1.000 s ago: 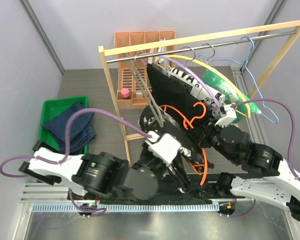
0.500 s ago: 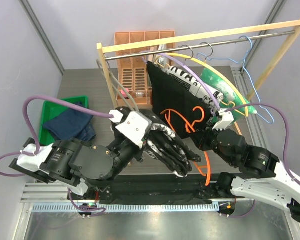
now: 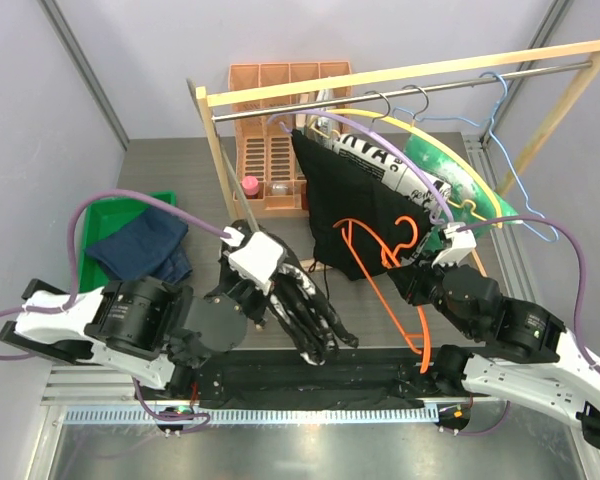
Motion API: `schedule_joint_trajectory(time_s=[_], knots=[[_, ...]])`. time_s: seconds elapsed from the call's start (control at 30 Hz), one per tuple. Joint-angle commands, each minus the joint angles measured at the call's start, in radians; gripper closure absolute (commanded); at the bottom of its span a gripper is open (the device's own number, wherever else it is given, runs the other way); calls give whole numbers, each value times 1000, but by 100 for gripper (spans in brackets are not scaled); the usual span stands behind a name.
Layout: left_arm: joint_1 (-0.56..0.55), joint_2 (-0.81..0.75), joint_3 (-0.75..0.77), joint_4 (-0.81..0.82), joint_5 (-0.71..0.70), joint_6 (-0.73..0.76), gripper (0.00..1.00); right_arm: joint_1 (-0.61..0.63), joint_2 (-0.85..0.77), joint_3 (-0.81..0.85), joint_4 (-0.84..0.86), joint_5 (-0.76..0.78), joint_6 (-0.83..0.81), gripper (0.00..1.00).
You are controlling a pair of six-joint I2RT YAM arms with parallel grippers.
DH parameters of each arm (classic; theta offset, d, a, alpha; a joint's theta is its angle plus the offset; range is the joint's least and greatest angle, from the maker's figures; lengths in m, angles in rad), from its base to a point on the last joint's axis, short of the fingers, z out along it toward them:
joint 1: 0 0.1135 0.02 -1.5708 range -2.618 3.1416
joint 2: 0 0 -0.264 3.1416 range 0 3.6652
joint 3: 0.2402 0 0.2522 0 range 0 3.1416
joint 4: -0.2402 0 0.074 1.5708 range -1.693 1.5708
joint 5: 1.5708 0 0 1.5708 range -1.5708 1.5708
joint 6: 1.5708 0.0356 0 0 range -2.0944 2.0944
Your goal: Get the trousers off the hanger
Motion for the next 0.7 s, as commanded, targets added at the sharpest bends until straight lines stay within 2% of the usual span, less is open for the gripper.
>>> schedule_joint_trajectory(time_s=[0.0, 0.07, 0.17, 0.2, 0.23, 0.33, 0.5, 0.67], knots=[[112, -110, -86, -41, 4, -163, 100, -3, -24, 23, 13, 31, -10, 99], [152, -150, -134, -17, 45, -157, 100, -3, -33, 17, 13, 31, -4, 99], [278, -149, -233, 35, 166, -105, 100, -3, -43, 4, 15, 31, -1, 99], [359, -129, -249, 42, 200, -85, 100, -3, -46, 0, 16, 31, 0, 99], [402, -118, -264, 66, 291, -76, 100, -3, -46, -2, 15, 31, 0, 99], [540, -112, -330, 114, 373, -80, 100, -3, -56, -14, 13, 27, 4, 99], [681, -189, -428, 123, 386, -163, 100, -3, -66, -30, 6, 22, 7, 99], [709, -304, -510, 94, 355, -264, 100, -3, -67, -36, 10, 11, 0, 99]])
